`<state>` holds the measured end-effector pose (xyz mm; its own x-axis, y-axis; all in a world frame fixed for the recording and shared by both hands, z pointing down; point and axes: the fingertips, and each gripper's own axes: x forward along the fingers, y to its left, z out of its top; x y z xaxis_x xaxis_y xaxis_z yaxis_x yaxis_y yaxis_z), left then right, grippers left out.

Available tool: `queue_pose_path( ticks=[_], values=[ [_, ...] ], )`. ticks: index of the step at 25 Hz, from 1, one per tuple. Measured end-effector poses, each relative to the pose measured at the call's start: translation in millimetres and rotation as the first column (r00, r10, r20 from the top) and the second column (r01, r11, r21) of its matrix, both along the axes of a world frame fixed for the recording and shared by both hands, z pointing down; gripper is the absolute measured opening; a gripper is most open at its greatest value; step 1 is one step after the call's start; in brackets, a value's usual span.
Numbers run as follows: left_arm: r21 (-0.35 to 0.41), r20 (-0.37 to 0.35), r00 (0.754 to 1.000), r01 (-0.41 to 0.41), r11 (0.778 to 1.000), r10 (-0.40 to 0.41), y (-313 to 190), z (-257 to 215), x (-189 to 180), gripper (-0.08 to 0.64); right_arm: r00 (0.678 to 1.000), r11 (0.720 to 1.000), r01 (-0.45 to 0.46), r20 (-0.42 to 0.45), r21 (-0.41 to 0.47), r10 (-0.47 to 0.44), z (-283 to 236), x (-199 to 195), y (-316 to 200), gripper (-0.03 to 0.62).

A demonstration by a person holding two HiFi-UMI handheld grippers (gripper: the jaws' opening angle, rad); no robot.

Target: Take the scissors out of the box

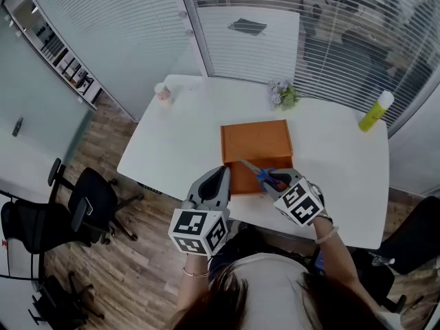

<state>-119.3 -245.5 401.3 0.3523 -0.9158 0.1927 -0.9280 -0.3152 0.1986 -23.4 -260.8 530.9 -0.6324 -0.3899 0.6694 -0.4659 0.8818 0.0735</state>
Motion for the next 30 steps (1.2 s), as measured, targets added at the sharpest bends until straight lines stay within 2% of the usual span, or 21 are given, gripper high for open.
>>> queue_pose_path(
  ticks=[16, 23, 30],
  values=[
    [0.024, 0.003, 1.000, 0.012, 1.000, -0.012, 24.1, -10.6, 17.4, 0.018, 0.988, 0.993, -0.085, 0.135, 0.085, 0.073, -47.2, 22.7, 17.0, 0.110],
    [0.043, 0.022, 1.000, 0.006, 0.999, -0.007, 33.0, -14.6, 23.7, 0.018, 0.966, 0.986, -0.134, 0.233, 0.097, 0.108, -74.1, 25.5, 24.8, 0.110],
    [0.059, 0.028, 1.000, -0.001, 0.998, 0.000, 43.4, -19.5, 27.4, 0.018, 0.948, 0.979, -0.171, 0.289, 0.115, 0.132, -92.2, 30.9, 34.4, 0.110]
  ],
)
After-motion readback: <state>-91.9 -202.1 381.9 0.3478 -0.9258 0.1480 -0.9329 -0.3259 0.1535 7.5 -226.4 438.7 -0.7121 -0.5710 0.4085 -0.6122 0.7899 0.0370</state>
